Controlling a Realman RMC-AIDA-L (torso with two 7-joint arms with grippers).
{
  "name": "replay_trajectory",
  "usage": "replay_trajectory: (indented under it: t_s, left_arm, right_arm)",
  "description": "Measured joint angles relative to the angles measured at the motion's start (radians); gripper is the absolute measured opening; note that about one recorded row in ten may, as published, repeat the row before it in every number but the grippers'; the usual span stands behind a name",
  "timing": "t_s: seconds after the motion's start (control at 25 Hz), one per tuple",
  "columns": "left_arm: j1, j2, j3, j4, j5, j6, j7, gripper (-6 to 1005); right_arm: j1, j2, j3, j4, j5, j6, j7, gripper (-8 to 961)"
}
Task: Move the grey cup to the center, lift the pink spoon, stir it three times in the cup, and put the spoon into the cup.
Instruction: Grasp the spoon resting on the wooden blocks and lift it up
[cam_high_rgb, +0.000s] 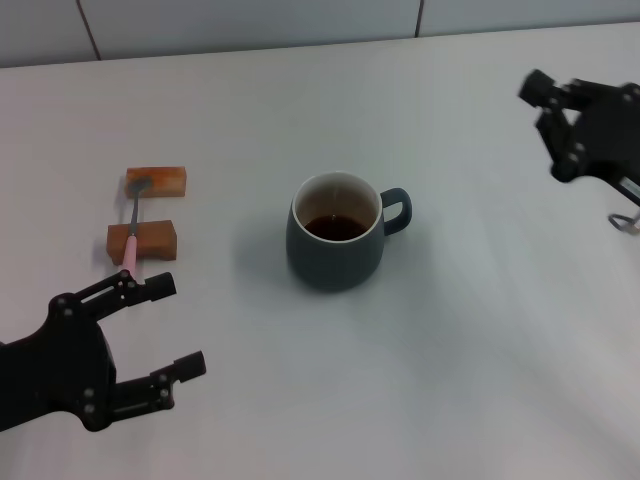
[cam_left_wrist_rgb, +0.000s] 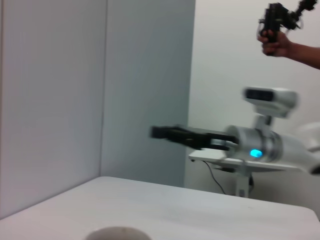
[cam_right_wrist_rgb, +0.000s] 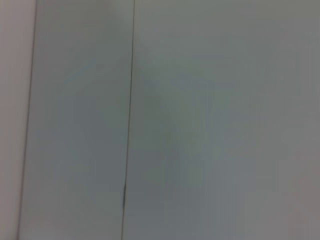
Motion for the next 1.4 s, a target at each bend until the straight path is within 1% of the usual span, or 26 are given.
replay_trajectory:
  t_s: [0.12, 0.16, 0.24, 0.28, 0.32, 0.36, 0.4, 0.44, 0.56, 0.64, 0.68, 0.76, 0.84, 0.92, 1.04, 1.08, 1.2, 1.32, 1.36, 1.4]
  left_arm:
    - [-0.008, 0.0, -0.034, -0.034, -0.001, 0.0, 0.0, 828]
    - [-0.008, 0.0, -0.034, -0.034, -0.001, 0.0, 0.0, 828]
    - [-0.028, 0.001, -0.092, -0.118, -0.017, 0.001, -0.005, 828]
    - [-0.046, 0.002, -0.145, -0.209, -0.036, 0.003, -0.007, 828]
    - [-0.046, 0.002, -0.145, -0.209, -0.036, 0.003, -0.007, 828]
    - [-0.053, 0.003, -0.177, -0.261, -0.043, 0.002, -0.007, 828]
    - [-0.061, 0.003, -0.217, -0.321, -0.047, 0.001, -0.006, 828]
    - [-0.07, 0.001, -0.298, -0.433, -0.05, -0.002, -0.007, 828]
    - [-0.073, 0.001, -0.375, -0.535, -0.052, -0.002, -0.013, 829]
    - [-0.073, 0.001, -0.375, -0.535, -0.052, -0.002, -0.013, 829]
    - [-0.073, 0.001, -0.422, -0.605, -0.052, -0.008, -0.024, 829]
    - [-0.073, 0.002, -0.462, -0.65, -0.052, -0.044, -0.065, 829]
    - [-0.073, 0.001, -0.474, -0.662, -0.052, -0.06, -0.085, 828]
    - [-0.073, -0.001, -0.503, -0.703, -0.052, -0.115, -0.144, 828]
    - [-0.073, -0.001, -0.507, -0.713, -0.052, -0.123, -0.151, 828]
    - [-0.075, -0.002, -0.514, -0.74, -0.052, -0.148, -0.172, 828]
    - [-0.075, -0.002, -0.515, -0.748, -0.051, -0.168, -0.191, 828]
    - [-0.075, -0.002, -0.514, -0.753, -0.05, -0.185, -0.212, 828]
    - [-0.069, -0.001, -0.509, -0.756, -0.045, -0.202, -0.259, 828]
    - [-0.065, -0.001, -0.509, -0.756, -0.043, -0.204, -0.268, 829]
  right_arm:
    - [-0.02, 0.0, 0.018, 0.094, 0.072, -0.132, -0.134, 8]
    - [-0.025, 0.0, 0.039, 0.149, 0.097, -0.189, -0.185, 9]
    - [-0.026, 0.0, 0.051, 0.173, 0.103, -0.209, -0.194, 11]
    - [-0.026, 0.0, 0.059, 0.187, 0.107, -0.222, -0.199, 12]
    - [-0.026, -0.001, 0.067, 0.197, 0.108, -0.232, -0.201, 13]
    - [-0.028, -0.001, 0.08, 0.207, 0.108, -0.242, -0.203, 13]
    - [-0.028, -0.001, 0.08, 0.207, 0.108, -0.242, -0.203, 14]
    - [-0.031, -0.001, 0.085, 0.21, 0.108, -0.245, -0.203, 15]
    - [-0.038, -0.002, 0.097, 0.221, 0.108, -0.257, -0.223, 18]
    - [-0.04, -0.002, 0.103, 0.232, 0.108, -0.265, -0.247, 19]
    - [-0.039, -0.002, 0.109, 0.243, 0.109, -0.273, -0.264, 20]
    - [-0.029, 0.0, 0.135, 0.284, 0.11, -0.295, -0.306, 22]
    - [-0.024, 0.0, 0.14, 0.295, 0.111, -0.298, -0.309, 24]
    - [-0.021, -0.001, 0.141, 0.304, 0.111, -0.3, -0.309, 25]
    - [-0.021, -0.002, 0.142, 0.306, 0.11, -0.301, -0.31, 28]
    - [-0.022, -0.002, 0.142, 0.307, 0.109, -0.301, -0.31, 29]
    - [-0.025, -0.004, 0.135, 0.307, 0.096, -0.298, -0.31, 31]
    - [-0.027, -0.007, 0.129, 0.293, 0.022, -0.298, -0.293, 34]
    - [-0.028, -0.008, 0.132, 0.253, -0.075, -0.286, -0.226, 35]
    - [-0.028, -0.008, 0.132, 0.253, -0.075, -0.286, -0.226, 35]
